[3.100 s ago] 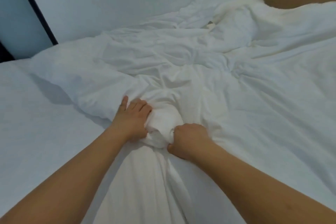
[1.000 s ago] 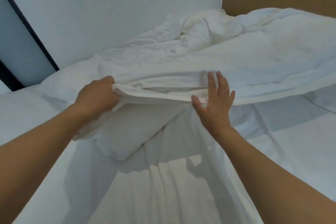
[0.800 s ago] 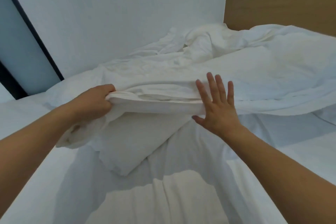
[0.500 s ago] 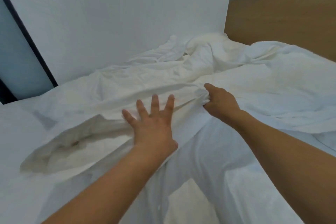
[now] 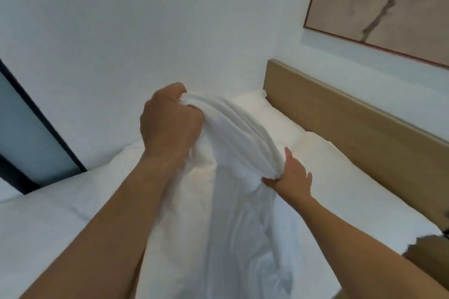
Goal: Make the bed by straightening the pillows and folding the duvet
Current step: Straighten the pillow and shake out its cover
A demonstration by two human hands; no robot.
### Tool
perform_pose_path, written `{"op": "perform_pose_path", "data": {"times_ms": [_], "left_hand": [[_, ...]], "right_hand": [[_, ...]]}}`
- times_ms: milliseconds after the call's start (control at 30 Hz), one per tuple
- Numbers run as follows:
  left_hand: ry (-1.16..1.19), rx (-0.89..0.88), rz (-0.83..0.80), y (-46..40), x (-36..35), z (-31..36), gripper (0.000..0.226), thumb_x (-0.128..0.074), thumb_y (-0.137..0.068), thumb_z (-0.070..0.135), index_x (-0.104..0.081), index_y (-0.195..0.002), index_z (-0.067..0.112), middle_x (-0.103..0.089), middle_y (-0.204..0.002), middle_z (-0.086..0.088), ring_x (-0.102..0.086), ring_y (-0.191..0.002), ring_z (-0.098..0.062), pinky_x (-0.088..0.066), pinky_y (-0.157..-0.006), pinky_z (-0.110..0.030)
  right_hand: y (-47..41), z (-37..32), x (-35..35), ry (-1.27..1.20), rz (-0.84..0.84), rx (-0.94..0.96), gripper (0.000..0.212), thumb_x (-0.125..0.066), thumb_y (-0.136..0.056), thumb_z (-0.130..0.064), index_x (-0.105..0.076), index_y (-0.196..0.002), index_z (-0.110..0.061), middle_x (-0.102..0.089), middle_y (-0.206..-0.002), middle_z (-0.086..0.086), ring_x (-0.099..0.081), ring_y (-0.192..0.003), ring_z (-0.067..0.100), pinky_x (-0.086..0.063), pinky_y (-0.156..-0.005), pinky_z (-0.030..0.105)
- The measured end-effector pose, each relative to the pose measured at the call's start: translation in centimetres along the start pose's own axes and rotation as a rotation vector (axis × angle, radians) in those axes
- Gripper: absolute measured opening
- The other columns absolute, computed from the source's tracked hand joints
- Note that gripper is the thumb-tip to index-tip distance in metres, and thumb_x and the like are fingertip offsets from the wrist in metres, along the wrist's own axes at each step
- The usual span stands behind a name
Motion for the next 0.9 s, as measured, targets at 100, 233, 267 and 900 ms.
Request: {"op": "perform_pose_path", "data": {"times_ms": [100,233,267,900], "left_hand": [[-0.179,-0.094,-0.006,-4.4,7.0,2.9,0.012,-0.045,-0.063,0.023,-0.046,-0.067,0.012,-0.046,-0.058,-0.003,-0.050,-0.063,-0.032,-0.040,-0.056,-0.034],[-0.844,-0.173,0.111,-8.3,11.3,2.1,0.061,-0.062,-0.066,0.028,-0.044,-0.115,-0.003,-0.046,-0.115,-0.036,-0.047,-0.108,-0.052,-0.035,-0.098,-0.065],[-0.902,-0.215,0.057,-7.5,10.3,2.9,0.087,-0.068,-0.062,0.029,-0.033,-0.135,-0.002,-0.035,-0.134,-0.036,-0.035,-0.126,-0.053,-0.017,-0.107,-0.070],[-0.286,0.335,0.035,-3.5,-7.7,12.4,0.017,-0.050,-0.079,0.012,-0.067,-0.079,0.013,-0.064,-0.073,-0.005,-0.058,-0.070,-0.033,-0.050,-0.069,-0.038]], "right_hand": [[-0.2,-5.1,4.4,-0.453,-0.156,-0.048,0.037,-0.056,-0.068,-0.033,-0.064,-0.098,-0.012,-0.068,-0.097,0.014,-0.063,-0.092,0.036,-0.051,-0.080,0.048],[-4.3,-14.3,14.0,-0.209,-0.082,0.311,0.020,-0.044,-0.077,-0.027,-0.058,-0.082,-0.014,-0.062,-0.083,0.009,-0.058,-0.078,0.031,-0.041,-0.063,0.033],[-5.1,-16.2,16.6,-0.057,-0.077,0.445,0.014,-0.046,-0.079,-0.025,-0.057,-0.083,-0.017,-0.063,-0.087,0.008,-0.058,-0.081,0.031,-0.040,-0.065,0.031],[-5.5,1.6,15.1,0.123,-0.319,0.339,0.049,-0.049,-0.084,-0.026,-0.040,-0.132,-0.023,-0.055,-0.124,0.003,-0.054,-0.114,0.026,-0.040,-0.101,0.040]]}}
Point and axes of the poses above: each hand's wrist, its own y-axis away from the middle knuckle, its own x-axis out of the back of the hand, z = x × y, the point moved 2 cm from there along -y, towards the middle knuckle
